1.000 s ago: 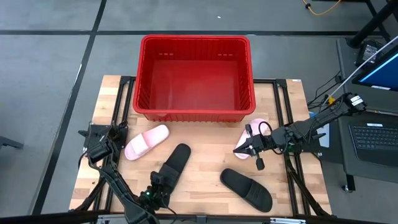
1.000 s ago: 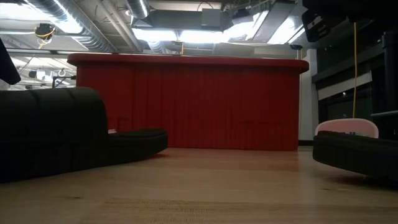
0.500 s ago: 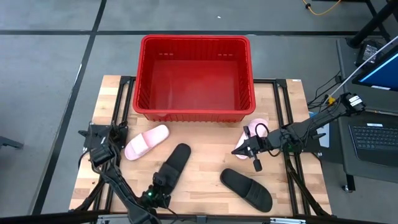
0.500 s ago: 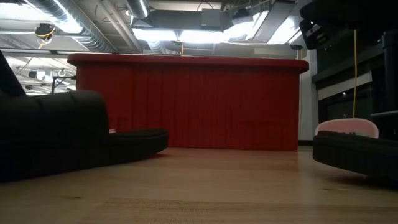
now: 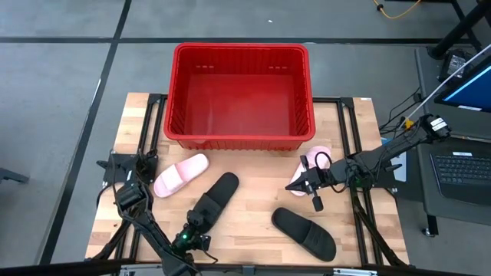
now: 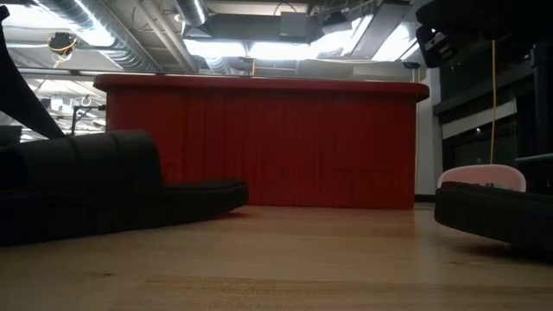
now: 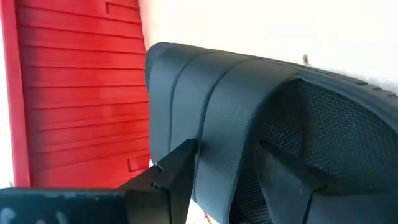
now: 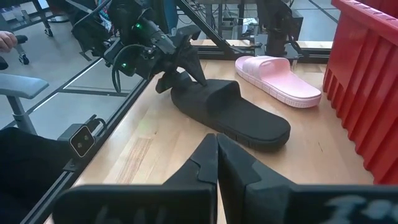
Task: Pick and place slides into bin
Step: Put the left black slide into the red bin
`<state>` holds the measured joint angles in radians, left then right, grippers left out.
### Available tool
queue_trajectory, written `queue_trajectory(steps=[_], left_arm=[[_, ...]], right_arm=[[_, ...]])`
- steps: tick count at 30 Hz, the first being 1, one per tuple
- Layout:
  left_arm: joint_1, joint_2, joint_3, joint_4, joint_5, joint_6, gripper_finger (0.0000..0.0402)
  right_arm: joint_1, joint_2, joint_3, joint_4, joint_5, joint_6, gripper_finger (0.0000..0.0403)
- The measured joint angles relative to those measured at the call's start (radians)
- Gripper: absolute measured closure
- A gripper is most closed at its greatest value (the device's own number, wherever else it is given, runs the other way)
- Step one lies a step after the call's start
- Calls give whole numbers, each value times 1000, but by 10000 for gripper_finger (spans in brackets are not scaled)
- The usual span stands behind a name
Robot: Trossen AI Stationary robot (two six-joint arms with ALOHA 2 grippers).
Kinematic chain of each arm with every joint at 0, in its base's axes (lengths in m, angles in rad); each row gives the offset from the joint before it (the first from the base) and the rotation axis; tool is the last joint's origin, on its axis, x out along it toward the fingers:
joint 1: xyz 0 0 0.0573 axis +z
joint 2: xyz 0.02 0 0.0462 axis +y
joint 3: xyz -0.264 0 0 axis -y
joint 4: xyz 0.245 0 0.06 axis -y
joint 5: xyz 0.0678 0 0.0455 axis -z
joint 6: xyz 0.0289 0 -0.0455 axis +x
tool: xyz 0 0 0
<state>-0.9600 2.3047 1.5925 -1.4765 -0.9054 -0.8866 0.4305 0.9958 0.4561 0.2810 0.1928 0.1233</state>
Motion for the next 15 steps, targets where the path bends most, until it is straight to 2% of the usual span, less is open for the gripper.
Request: queue_trajectory(steps=[5, 8, 15], left_arm=[[2, 0, 0, -3, -15, -44, 247], [6, 0, 0, -5, -19, -65, 266], [20, 0, 0, -8, -21, -122, 362]], right_arm=[[0, 0, 0, 0, 0, 0, 397], [0, 0, 0, 0, 0, 0, 397], [0, 0, 0, 0, 0, 0, 397]])
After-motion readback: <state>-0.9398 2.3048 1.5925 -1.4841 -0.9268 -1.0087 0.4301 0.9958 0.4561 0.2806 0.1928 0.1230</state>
